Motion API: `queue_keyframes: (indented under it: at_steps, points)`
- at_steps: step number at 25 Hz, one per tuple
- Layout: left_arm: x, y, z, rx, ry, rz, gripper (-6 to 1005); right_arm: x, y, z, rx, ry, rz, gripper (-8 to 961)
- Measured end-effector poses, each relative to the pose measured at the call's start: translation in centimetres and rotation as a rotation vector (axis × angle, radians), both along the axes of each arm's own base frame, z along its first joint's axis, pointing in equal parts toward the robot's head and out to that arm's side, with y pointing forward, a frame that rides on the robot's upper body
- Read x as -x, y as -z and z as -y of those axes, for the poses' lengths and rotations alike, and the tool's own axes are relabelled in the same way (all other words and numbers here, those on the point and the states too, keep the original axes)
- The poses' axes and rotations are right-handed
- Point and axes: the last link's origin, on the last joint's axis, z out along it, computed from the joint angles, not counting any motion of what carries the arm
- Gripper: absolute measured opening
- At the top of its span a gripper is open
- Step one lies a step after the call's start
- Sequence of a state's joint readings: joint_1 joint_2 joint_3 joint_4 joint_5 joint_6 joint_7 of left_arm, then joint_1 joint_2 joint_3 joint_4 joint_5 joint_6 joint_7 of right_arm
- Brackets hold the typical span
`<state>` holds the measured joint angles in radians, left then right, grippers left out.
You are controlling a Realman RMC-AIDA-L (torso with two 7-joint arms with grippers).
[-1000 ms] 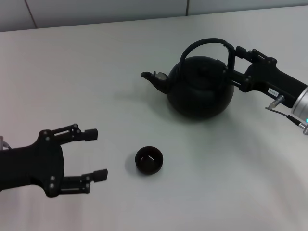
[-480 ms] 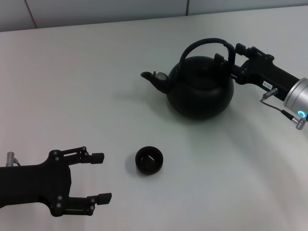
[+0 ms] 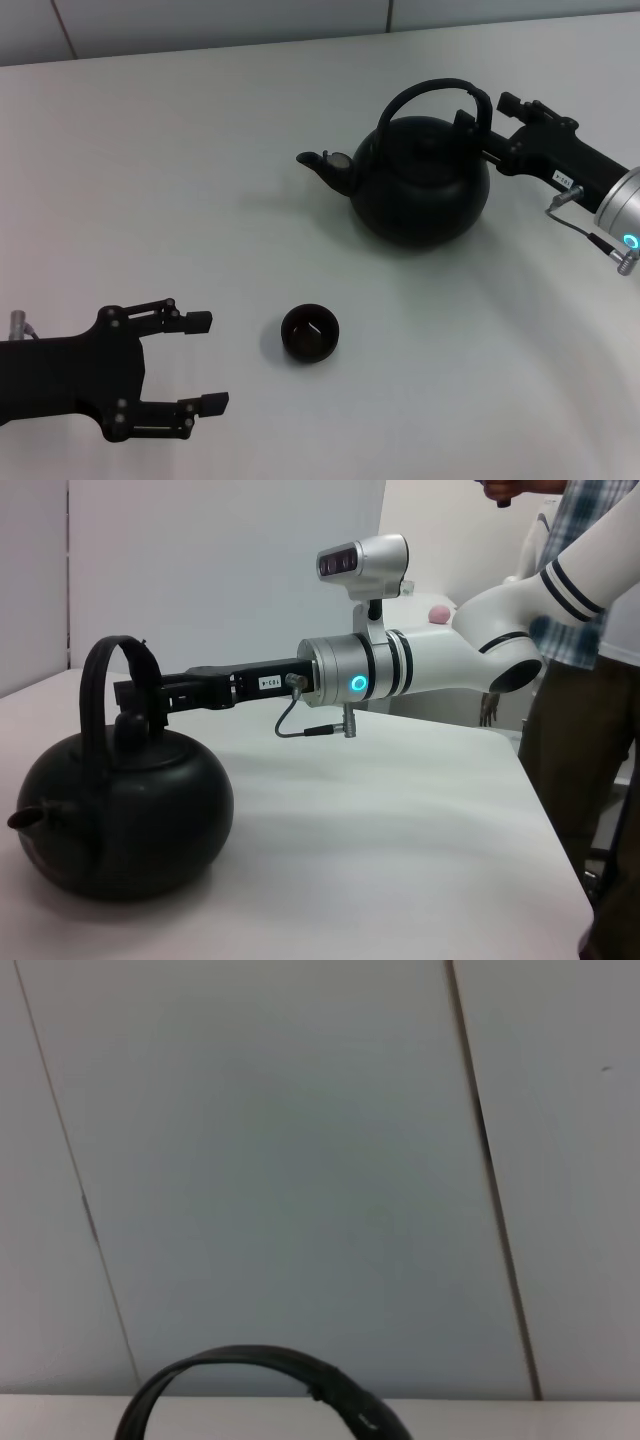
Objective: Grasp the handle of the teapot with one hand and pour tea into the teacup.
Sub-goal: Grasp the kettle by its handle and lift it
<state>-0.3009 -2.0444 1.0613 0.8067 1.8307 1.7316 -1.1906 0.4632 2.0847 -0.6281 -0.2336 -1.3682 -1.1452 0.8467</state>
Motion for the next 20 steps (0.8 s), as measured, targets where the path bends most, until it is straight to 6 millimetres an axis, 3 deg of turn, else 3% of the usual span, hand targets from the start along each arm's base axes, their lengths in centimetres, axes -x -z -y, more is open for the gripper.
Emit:
queue_keyframes:
  at_steps: [3, 9, 20]
  points:
    - [0.1, -0.2, -0.1, -0.011, -0.006, 0.003, 835, 0.1, 0.1, 0.1, 0.005, -0.005, 0.000, 766]
    - [0.2, -0.3, -0.1, -0.017, -0.013, 0.005, 835, 0.5, 0.4, 0.1, 0.019, -0.027, -0.007, 668]
    - [0.8, -0.4, 0.4, -0.018, -0.033, 0.000, 835, 1.1, 0.6, 0.6, -0.006, -0.097, 0.029, 440]
